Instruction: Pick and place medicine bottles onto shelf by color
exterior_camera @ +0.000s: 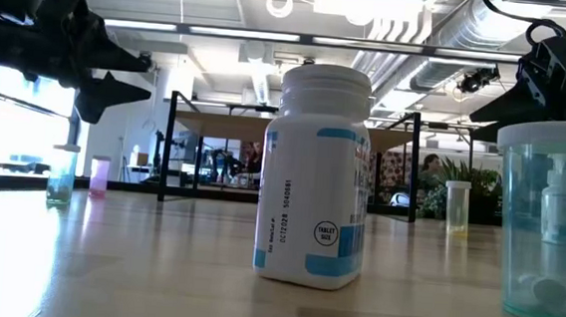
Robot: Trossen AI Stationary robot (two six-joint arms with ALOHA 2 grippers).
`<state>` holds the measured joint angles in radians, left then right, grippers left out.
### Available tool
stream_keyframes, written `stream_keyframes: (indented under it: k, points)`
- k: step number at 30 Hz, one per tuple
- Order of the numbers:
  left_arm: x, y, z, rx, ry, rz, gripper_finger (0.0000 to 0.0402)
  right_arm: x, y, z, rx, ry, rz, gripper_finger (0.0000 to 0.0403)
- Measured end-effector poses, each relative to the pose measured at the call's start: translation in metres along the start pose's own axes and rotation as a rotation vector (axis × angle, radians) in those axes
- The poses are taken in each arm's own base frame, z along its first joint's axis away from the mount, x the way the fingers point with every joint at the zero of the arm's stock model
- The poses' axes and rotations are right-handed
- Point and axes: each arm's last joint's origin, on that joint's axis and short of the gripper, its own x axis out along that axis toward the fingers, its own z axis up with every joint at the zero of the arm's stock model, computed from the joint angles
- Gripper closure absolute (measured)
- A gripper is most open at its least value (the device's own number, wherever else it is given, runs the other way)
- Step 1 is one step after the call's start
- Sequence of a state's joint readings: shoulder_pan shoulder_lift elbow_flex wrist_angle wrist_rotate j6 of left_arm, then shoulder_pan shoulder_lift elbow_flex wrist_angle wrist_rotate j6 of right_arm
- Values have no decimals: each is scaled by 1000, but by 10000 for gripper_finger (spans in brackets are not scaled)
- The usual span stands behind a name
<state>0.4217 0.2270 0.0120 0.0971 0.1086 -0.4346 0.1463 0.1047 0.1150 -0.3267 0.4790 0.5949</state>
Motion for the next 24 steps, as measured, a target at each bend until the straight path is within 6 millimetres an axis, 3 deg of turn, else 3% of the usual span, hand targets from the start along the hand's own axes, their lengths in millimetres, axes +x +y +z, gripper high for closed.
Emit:
stream_keyframes:
  k: [17, 24]
  points:
    - [0, 1, 0, -45, -8, 21, 161, 0, 0, 0, 1, -1, 1, 224]
    - [0, 2, 2, -156, -52, 84, 161, 0, 2, 3, 15, -25, 15, 224]
